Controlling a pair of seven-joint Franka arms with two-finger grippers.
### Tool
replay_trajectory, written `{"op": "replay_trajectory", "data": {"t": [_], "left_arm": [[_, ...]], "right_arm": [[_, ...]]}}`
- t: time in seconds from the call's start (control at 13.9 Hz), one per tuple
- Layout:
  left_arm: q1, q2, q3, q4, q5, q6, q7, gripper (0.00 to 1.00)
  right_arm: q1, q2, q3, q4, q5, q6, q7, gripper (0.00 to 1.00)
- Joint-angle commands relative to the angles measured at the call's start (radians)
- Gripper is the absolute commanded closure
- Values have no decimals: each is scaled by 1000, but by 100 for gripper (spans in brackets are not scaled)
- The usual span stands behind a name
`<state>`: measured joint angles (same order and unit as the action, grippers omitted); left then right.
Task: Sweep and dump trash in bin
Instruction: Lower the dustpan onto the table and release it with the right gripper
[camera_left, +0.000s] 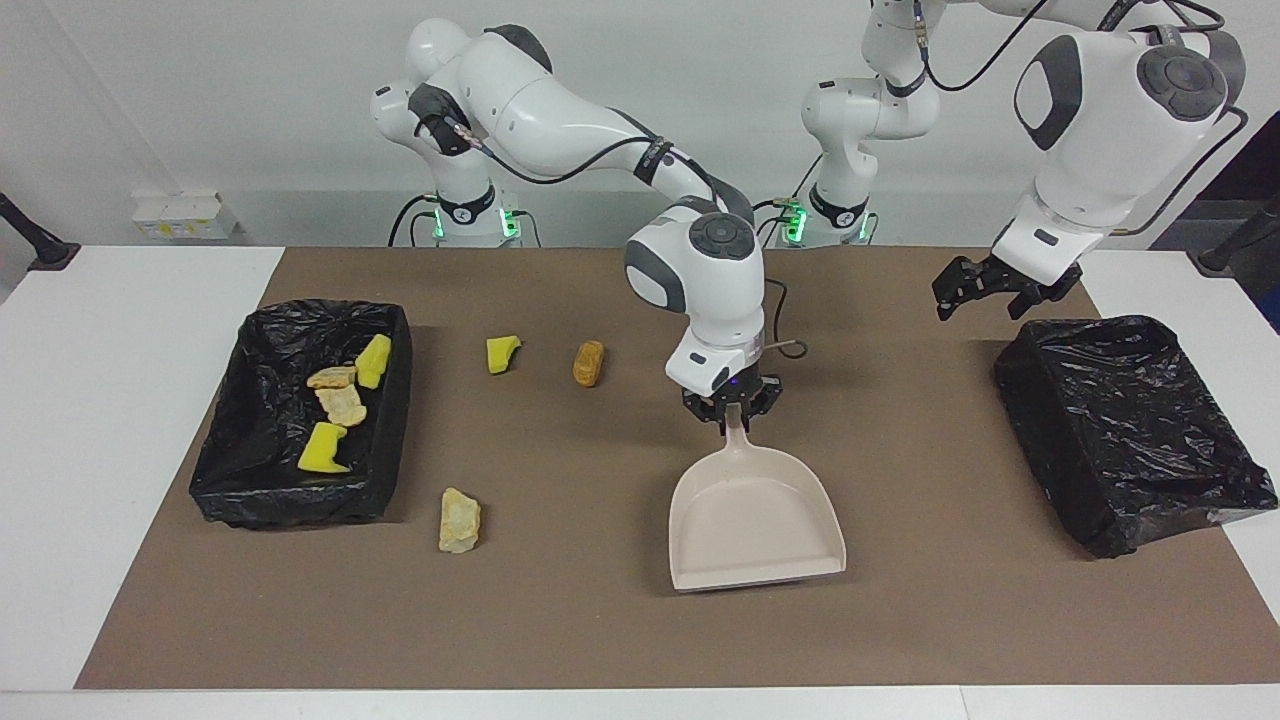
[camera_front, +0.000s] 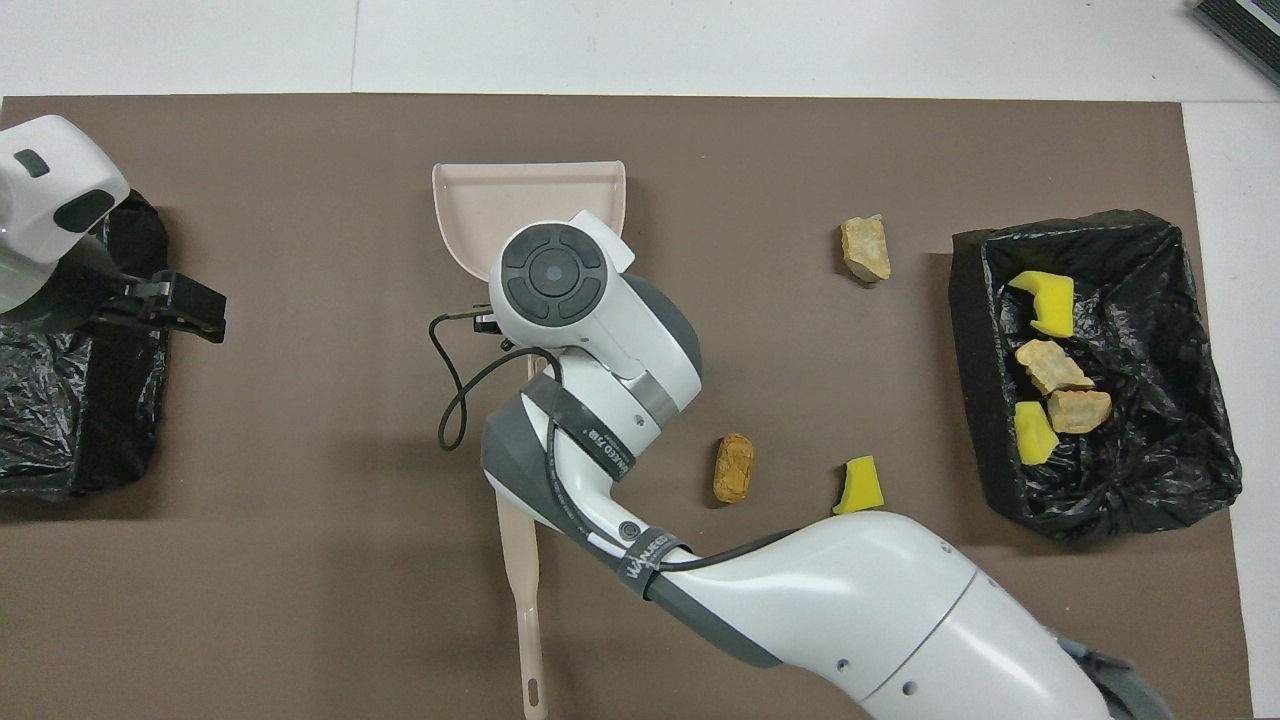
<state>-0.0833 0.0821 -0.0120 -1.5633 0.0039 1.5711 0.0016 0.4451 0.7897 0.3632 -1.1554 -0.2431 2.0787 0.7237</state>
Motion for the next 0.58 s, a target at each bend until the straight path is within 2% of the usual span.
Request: {"op": "replay_trajectory", "data": {"t": [0.0,0.14,0.29,0.36,0.43,0.51], "left_arm": [[51,-31,4,3,11,-22,96,0],[56,-36,4,3,7,-6,106,0],[54,-36,4,-9,7,27,107,0],[53,-36,4,-4,7,27,107,0],[53,-38,4,2,10,27,106,0],[54,-41,4,6,11,24,106,0]], "right_arm": [[1,20,10,26,19,-5,14,100],[1,43,17,28,21,1,16,100],[1,48,23,28,34,9,17,83],[1,48,23,28,45,12,19,54],[1,46,22,28,45,23,19,32],[-11,45,23,28,48,43,19,20]]}}
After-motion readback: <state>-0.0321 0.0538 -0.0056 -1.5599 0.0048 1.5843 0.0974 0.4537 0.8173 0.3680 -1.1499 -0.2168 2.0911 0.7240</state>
